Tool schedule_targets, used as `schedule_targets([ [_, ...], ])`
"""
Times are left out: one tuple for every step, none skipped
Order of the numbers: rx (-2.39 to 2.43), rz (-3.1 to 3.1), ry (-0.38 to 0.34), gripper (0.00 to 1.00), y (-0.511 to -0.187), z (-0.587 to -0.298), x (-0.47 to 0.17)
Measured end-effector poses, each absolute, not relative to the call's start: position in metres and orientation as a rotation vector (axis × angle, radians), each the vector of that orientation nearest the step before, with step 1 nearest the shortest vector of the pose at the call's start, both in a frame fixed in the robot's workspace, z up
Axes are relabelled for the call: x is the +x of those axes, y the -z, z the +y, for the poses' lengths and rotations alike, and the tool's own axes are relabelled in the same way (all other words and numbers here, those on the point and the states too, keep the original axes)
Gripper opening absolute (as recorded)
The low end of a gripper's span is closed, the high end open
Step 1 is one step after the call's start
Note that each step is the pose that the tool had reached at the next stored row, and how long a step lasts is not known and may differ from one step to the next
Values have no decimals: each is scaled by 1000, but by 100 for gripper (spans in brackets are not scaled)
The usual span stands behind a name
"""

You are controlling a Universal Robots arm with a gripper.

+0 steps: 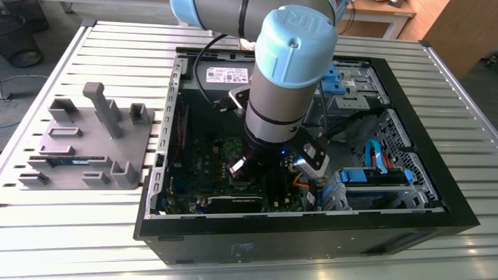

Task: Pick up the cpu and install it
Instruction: 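Install the first cpu locking lever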

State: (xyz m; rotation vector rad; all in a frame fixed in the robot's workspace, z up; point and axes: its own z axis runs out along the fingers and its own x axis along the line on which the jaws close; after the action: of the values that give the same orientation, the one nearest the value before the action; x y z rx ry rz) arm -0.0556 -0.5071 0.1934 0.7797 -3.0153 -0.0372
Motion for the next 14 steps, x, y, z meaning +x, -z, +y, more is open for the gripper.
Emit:
schedule_targets([
  [779, -3015, 37, 11, -193, -507, -55],
  [779, -3015, 37, 11, -193, -507, -55],
  [779, -3016, 37, 11, -192, -507, -55],
  [778, -3016, 37, 11, -192, -508, -54],
  [778, -3016, 37, 11, -191, -508, -54],
  [777, -3016, 37, 11, -191, -508, -53],
  [777, -3016, 37, 11, -191, -508, -53],
  [777, -3016, 37, 11, -190, -508, -52],
  [777, -3016, 37, 11, -190, -508, -52],
  [777, -3016, 37, 11, -189, -508, -52],
  [777, -3016, 37, 11, -189, -509, -51],
  [777, -3016, 37, 11, -188, -509, -51],
  [777, -3016, 37, 11, -188, -509, -51],
  [777, -3016, 37, 11, -188, -509, -51],
])
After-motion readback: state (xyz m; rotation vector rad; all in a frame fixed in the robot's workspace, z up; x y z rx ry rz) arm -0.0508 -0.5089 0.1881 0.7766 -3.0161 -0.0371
